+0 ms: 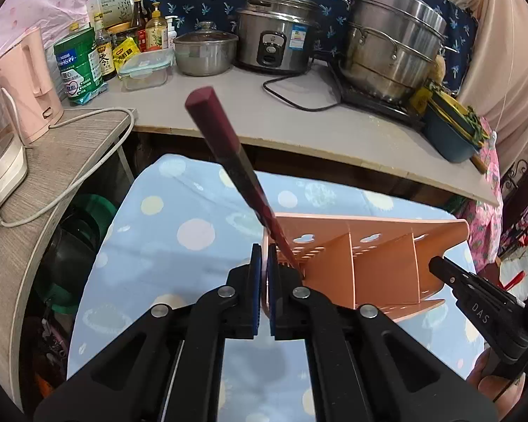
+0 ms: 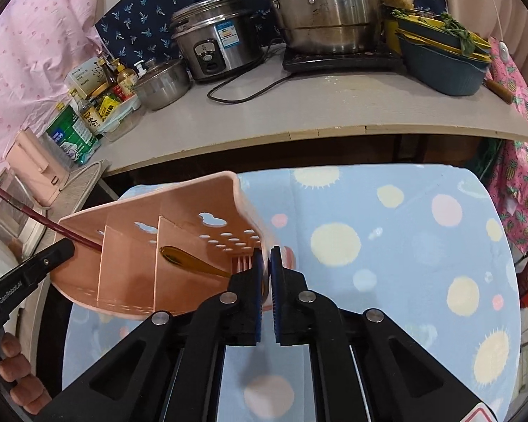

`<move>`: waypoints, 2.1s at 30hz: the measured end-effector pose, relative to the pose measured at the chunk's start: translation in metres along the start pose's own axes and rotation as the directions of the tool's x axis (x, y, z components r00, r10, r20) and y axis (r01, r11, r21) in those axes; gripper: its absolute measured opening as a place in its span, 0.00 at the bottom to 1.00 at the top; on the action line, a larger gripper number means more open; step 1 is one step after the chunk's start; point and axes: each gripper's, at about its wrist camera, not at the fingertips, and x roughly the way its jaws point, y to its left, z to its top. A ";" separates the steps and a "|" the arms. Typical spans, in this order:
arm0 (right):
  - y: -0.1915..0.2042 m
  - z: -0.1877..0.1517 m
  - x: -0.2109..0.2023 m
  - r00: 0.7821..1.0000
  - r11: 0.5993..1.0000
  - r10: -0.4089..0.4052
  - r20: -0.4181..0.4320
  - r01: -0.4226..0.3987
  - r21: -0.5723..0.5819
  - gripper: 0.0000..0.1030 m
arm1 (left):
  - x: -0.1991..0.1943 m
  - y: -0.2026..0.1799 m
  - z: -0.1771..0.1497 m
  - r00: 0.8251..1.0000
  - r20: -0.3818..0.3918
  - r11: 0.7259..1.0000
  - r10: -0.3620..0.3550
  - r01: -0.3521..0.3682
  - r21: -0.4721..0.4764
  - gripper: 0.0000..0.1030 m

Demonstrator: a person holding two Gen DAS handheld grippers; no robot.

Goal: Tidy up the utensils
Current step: 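Lower the chopstick into the pink holder with the left tool while the right tool drops the spoon in, then move both open tools back over the remaining chopsticks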

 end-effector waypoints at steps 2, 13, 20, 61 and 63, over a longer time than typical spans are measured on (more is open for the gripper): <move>0.001 -0.008 -0.007 1.000 1.000 -0.004 -0.013 0.004 0.008 0.06 | -0.006 0.001 -0.005 1.000 -0.017 1.000 -0.005 0.005 -0.004 0.02; 0.005 -0.037 -0.028 1.000 0.999 0.010 -0.017 -0.010 0.031 0.20 | -0.024 -0.001 -0.030 1.000 0.003 1.000 -0.005 0.005 0.020 0.07; -0.001 -0.059 -0.085 0.994 0.998 0.044 0.095 -0.049 0.047 0.45 | -0.062 0.011 -0.041 0.996 0.090 1.000 0.024 -0.023 -0.009 0.52; 0.014 -0.369 -0.164 0.989 0.995 -0.052 -0.136 0.040 -0.090 0.20 | -0.165 0.034 -0.333 0.994 -0.046 0.989 0.101 -0.095 0.116 0.62; 0.013 -0.371 -0.165 0.990 0.995 -0.056 -0.133 0.044 -0.088 0.19 | -0.165 0.035 -0.338 0.994 -0.052 0.989 0.098 -0.091 0.116 0.62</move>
